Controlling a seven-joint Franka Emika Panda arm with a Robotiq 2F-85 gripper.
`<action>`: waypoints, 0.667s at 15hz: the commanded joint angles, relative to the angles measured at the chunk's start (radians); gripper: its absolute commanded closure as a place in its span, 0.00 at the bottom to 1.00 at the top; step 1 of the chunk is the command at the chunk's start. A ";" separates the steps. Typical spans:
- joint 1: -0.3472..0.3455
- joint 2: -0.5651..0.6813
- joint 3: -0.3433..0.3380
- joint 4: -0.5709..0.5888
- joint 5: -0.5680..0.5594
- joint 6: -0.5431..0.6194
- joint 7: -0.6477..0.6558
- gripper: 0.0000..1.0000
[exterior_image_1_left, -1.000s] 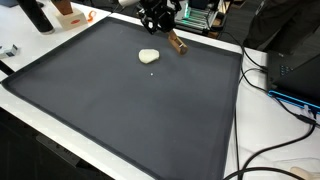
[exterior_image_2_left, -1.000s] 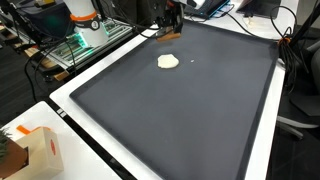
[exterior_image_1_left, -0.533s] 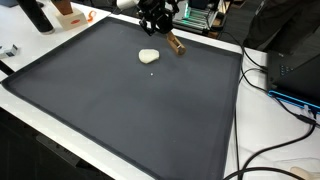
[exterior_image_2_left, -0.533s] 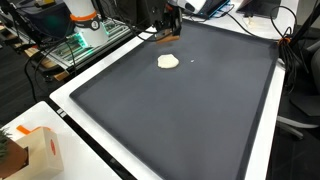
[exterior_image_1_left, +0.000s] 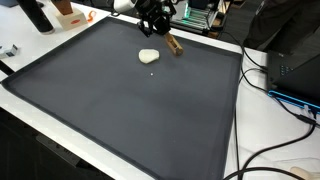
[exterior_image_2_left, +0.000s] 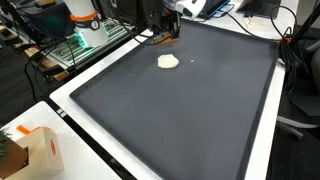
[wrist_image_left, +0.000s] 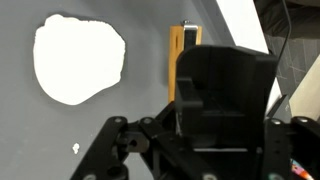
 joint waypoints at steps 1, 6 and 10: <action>-0.014 0.008 0.003 0.017 0.010 -0.024 0.027 0.81; -0.013 0.002 0.003 0.020 0.002 -0.026 0.083 0.81; -0.006 -0.015 0.004 0.018 -0.013 -0.022 0.160 0.81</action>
